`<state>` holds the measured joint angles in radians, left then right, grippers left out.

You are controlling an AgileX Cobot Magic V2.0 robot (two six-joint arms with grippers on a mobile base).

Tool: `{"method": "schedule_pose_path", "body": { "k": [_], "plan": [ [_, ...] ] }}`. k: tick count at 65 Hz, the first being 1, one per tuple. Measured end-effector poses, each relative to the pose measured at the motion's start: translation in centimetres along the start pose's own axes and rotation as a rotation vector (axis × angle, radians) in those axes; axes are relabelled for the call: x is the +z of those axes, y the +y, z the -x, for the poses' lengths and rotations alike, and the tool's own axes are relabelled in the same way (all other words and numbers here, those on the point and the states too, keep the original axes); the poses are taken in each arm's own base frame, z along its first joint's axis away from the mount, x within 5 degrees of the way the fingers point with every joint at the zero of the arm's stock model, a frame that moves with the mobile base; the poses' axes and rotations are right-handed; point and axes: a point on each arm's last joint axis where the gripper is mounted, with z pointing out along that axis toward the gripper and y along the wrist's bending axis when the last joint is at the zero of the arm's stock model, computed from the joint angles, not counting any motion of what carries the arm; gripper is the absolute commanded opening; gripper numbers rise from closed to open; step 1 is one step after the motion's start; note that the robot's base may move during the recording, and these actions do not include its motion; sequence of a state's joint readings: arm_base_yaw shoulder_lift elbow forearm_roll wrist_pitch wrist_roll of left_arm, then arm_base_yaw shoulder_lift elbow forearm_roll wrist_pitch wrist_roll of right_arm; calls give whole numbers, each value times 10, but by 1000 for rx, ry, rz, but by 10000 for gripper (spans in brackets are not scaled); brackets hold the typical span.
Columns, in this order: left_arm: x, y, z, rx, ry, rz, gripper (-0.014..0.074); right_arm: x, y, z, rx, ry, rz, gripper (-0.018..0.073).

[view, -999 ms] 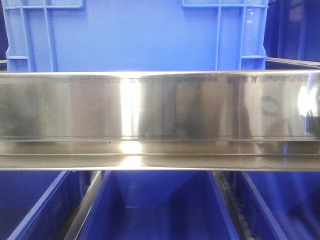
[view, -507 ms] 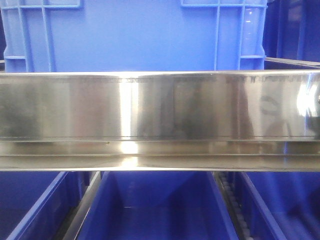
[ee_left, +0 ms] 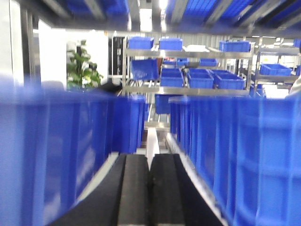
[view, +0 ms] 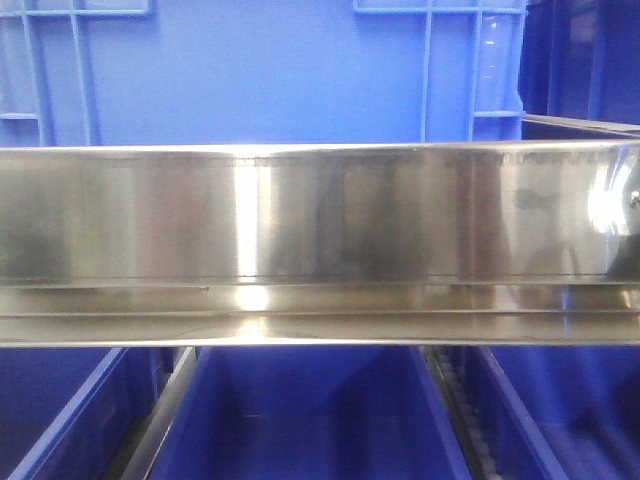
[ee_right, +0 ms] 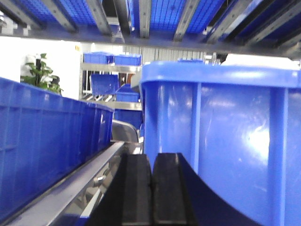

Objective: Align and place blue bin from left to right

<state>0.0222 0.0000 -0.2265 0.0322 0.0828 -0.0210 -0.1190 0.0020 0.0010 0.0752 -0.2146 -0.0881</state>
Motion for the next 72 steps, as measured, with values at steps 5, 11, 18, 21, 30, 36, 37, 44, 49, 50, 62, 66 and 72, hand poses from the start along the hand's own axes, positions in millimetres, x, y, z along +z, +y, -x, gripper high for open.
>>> {"method": "schedule_pose_path", "body": {
  "k": [5,11,18,21,30,36,37,44,49,50,62,66,72],
  "plan": [
    [-4,1,20,4,-7,3,87,1,0,5,10,4,2,-70],
    [-7,1,48,8,16,8,239,2,1,29,21,12,10,-50],
    [-5,2,77,7,26,10,375,-1,1,69,22,19,23,164],
    [-1,2,90,7,35,11,417,-2,1,87,22,25,28,314],
    [23,2,121,-14,98,4,475,7,2,128,22,64,36,569],
    [43,2,134,-22,170,2,525,20,2,146,22,83,38,568],
    [49,1,134,-24,192,1,529,22,2,148,22,86,38,568],
    [79,0,140,-31,278,-10,587,39,2,163,22,128,43,568],
    [99,-5,140,-28,325,-61,594,55,3,172,28,167,63,568],
    [102,-6,141,-26,328,-73,591,58,4,174,30,174,72,568],
    [140,-30,145,-23,394,-222,591,104,21,190,48,277,233,568],
    [155,-38,145,-19,440,-254,591,120,29,193,49,324,287,568],
    [182,-48,146,-9,515,-271,591,148,42,198,42,435,354,568]
  ]
}}
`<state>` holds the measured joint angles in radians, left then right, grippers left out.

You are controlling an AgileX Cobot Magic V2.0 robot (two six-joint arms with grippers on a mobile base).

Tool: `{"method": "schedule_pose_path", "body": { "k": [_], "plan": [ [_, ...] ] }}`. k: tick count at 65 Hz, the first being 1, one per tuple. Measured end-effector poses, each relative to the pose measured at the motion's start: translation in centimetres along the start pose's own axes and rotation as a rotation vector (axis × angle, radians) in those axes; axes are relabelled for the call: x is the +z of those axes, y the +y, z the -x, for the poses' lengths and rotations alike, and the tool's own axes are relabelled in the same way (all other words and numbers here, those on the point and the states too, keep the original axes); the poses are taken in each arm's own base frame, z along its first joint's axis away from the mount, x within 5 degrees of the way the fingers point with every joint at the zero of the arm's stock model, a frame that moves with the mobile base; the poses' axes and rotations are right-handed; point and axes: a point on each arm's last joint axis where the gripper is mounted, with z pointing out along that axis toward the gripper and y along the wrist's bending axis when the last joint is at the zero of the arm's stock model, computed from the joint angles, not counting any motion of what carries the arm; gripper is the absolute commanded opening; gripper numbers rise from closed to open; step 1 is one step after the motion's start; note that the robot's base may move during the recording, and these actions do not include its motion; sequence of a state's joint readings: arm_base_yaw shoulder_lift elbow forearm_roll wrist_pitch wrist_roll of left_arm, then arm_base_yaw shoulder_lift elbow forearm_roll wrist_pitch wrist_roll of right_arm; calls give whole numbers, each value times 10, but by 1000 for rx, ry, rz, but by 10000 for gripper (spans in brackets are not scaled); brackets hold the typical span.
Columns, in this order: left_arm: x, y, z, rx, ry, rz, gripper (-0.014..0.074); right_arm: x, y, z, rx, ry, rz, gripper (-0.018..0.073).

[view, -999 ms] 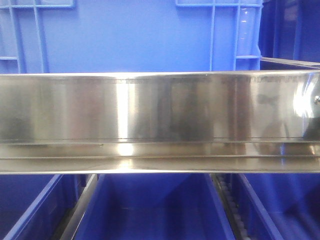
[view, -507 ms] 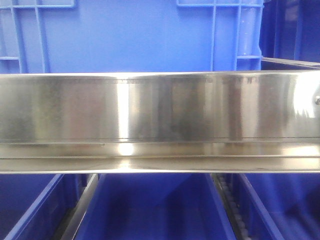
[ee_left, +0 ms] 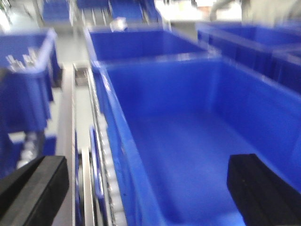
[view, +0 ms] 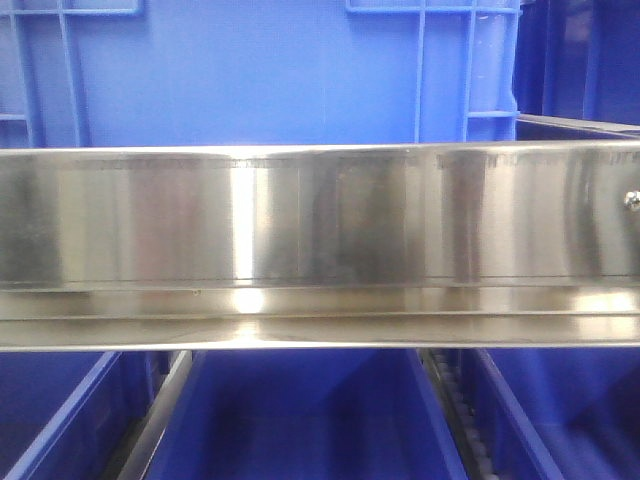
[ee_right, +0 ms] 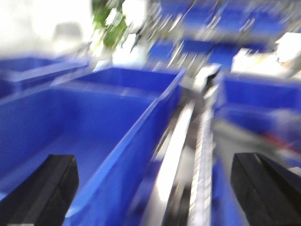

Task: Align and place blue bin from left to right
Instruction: 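Clamp the blue bin's opposite side walls with left and right grippers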

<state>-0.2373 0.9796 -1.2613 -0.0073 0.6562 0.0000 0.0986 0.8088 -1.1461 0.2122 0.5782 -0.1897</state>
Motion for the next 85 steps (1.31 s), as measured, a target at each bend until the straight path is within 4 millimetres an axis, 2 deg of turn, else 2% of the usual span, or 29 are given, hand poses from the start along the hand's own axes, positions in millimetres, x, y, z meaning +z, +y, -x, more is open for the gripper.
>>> {"method": "schedule_pose_path", "body": {
  "k": [4,21,28,35,45,56,63,85],
  "plan": [
    [17,-1,10,-1,58,-3,591,14,1,12,2,74,27,568],
    [81,0,52,-9,267,6,591,100,-2,48,17,415,100,568],
    [108,1,60,-34,350,19,591,126,0,60,25,468,123,568],
    [138,3,63,-25,403,46,591,161,8,62,32,501,152,568],
    [172,7,63,-26,412,90,591,206,22,49,49,552,103,568],
    [200,12,47,-21,476,138,591,247,22,26,80,622,21,568],
    [215,12,36,-19,514,145,591,264,21,13,88,655,10,568],
    [253,12,6,-18,608,139,591,297,23,-21,96,744,1,568]
  ]
}}
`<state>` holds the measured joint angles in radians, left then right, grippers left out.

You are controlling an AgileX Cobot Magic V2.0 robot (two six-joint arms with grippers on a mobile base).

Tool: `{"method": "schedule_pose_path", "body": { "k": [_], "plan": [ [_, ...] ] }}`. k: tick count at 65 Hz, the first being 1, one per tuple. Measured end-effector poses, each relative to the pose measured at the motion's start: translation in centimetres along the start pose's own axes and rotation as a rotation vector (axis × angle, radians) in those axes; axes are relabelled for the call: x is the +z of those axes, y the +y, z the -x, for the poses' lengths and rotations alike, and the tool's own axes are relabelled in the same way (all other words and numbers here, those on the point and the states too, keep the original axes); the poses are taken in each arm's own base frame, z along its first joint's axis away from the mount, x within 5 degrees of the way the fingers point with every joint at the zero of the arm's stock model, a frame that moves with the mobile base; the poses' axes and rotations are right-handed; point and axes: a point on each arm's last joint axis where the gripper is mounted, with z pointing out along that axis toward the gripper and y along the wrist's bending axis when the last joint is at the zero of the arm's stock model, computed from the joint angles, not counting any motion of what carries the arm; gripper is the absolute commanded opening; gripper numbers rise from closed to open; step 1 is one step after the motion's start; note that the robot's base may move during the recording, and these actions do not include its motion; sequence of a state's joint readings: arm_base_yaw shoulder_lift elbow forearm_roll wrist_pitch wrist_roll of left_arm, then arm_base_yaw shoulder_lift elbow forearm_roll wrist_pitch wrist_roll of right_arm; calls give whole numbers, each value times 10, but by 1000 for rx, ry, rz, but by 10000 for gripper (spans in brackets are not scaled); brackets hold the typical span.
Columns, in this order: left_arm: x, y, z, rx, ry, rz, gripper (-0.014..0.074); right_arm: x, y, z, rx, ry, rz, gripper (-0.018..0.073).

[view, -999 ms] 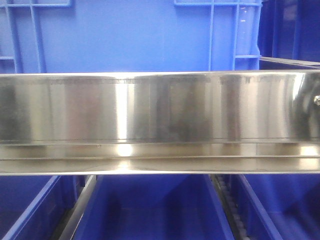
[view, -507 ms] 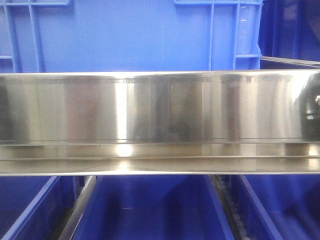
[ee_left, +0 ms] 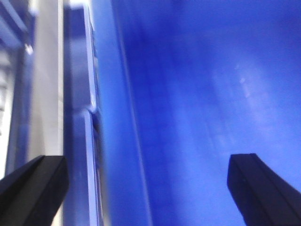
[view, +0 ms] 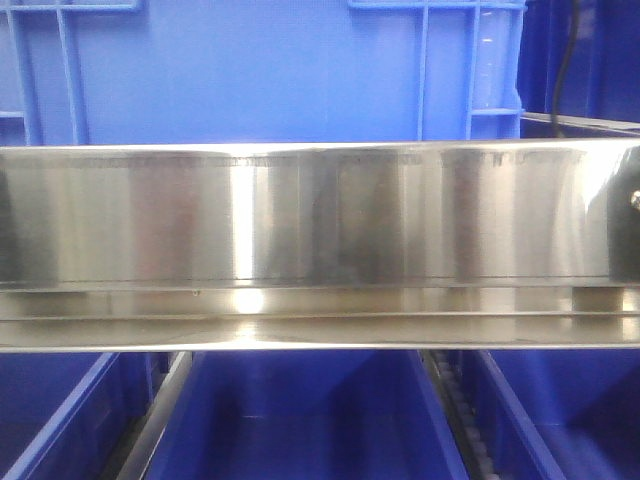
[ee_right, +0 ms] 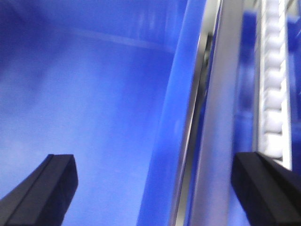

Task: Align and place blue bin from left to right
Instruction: 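Clamp the blue bin's opposite side walls with left and right grippers, then lift the gripped blue bin upward off the rollers with both grippers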

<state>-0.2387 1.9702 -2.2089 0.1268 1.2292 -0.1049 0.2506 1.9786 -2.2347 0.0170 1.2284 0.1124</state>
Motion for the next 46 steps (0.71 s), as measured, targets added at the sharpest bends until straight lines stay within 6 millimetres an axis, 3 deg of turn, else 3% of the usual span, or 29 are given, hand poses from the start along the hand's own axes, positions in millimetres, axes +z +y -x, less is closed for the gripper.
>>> {"method": "schedule_pose_path", "body": {
  "k": [12,30,37,38,44,46],
  "plan": [
    [9,-1,-1,1,17,-1,591,17,0,-3,8,37,3,568],
    [9,-1,-1,-2,18,-6,576,19,0,-3,11,40,4,538],
    [9,-1,-1,-2,18,-6,475,19,0,-3,11,40,4,388],
    [9,-1,-1,-2,18,-6,448,19,0,-3,11,40,4,335],
    [9,-1,-1,-2,18,-6,224,19,0,-3,13,40,4,73],
    [9,-1,-1,-2,18,-6,102,19,0,-3,9,40,1,-18]
  ]
}}
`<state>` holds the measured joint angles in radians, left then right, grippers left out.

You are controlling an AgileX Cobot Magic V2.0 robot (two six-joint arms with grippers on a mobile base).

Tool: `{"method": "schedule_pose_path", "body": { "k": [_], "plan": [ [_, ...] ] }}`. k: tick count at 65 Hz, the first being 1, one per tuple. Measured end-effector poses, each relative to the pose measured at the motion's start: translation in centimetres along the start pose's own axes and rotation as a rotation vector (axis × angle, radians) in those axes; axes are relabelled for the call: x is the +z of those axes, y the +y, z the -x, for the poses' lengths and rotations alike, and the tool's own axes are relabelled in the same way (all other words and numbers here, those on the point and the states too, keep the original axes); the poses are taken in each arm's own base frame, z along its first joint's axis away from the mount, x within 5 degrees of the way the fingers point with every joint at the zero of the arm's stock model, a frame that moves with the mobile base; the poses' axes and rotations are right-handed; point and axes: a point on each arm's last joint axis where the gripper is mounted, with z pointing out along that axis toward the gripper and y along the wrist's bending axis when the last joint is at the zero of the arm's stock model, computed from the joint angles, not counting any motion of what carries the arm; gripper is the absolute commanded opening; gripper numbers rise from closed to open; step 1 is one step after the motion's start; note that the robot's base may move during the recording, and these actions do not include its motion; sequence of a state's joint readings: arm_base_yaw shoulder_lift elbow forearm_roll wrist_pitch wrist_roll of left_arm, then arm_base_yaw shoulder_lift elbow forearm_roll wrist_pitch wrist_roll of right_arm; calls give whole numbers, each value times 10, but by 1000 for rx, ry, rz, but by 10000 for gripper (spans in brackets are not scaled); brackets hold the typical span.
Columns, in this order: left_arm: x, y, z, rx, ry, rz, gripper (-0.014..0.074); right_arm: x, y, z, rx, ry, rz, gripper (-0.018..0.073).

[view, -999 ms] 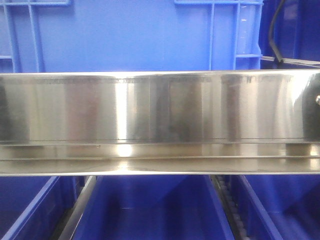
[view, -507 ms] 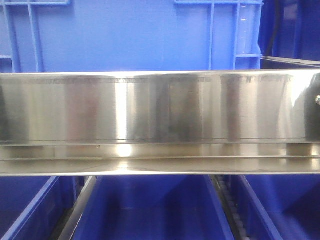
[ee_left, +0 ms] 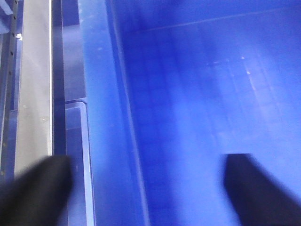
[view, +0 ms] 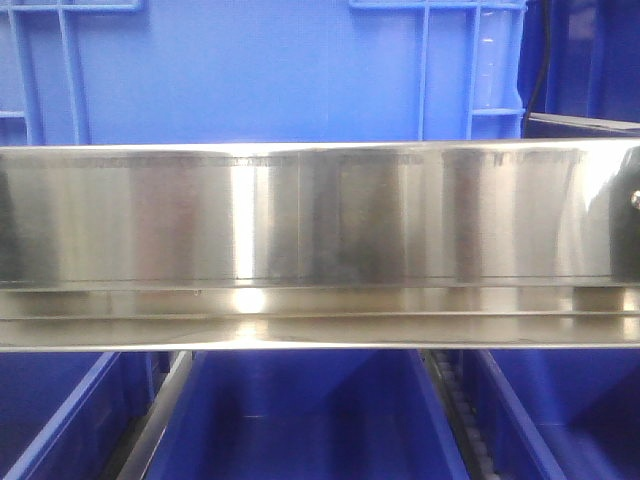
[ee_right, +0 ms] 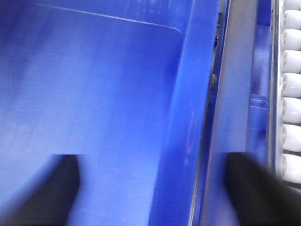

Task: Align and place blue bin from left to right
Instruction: 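Lift the gripped blue bin upward off the rollers with both grippers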

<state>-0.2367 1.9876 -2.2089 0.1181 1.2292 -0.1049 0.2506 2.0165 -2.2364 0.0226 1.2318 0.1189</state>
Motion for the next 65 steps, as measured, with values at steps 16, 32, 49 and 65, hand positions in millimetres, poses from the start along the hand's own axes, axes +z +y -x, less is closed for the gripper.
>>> {"method": "schedule_pose_path", "body": {
  "k": [16,32,49,65],
  "plan": [
    [0,4,0,-20,2,13,-111,-1,-2,1,28,-5,-9,-61],
    [0,4,0,-22,2,13,-111,-1,-2,1,30,-5,-9,-61],
    [-11,5,-1,-27,0,8,-111,-7,-1,-1,33,1,-8,-61],
    [-57,7,-1,-46,-71,-25,-111,-43,2,-1,38,-42,16,-61]
  ]
}}
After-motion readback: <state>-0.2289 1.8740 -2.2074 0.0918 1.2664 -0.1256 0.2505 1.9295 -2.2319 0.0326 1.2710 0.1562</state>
